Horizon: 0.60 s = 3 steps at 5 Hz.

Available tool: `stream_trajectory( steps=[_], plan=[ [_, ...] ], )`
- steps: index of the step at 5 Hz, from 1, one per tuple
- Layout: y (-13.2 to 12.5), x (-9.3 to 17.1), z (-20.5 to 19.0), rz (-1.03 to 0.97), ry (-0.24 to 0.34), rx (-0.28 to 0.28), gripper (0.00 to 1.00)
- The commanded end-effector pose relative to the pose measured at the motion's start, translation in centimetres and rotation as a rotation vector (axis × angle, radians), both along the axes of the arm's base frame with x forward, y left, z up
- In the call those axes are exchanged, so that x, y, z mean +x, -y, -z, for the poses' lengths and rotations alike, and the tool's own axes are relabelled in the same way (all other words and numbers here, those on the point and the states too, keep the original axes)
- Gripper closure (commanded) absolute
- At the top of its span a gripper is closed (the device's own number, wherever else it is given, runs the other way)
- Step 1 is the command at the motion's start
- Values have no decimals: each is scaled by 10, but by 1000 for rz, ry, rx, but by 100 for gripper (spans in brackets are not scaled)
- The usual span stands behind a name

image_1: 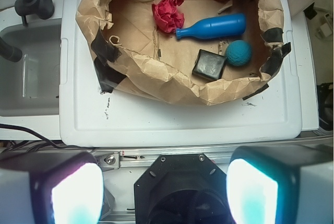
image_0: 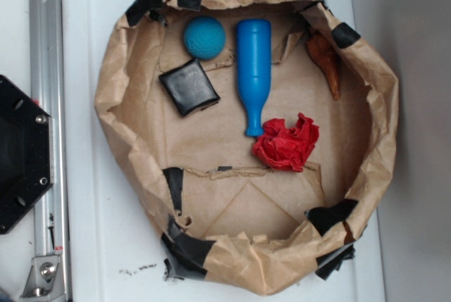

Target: Grab the red paper.

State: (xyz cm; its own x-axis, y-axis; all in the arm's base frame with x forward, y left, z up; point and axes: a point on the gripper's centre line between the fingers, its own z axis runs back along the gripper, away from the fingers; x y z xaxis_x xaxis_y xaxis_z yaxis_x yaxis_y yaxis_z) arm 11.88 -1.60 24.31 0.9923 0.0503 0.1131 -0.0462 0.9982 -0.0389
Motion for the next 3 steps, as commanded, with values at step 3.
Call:
stream_trajectory(
  steps=[3],
  plan=[
    [-22, 105, 60, 352, 390, -20, 0]
  ],
)
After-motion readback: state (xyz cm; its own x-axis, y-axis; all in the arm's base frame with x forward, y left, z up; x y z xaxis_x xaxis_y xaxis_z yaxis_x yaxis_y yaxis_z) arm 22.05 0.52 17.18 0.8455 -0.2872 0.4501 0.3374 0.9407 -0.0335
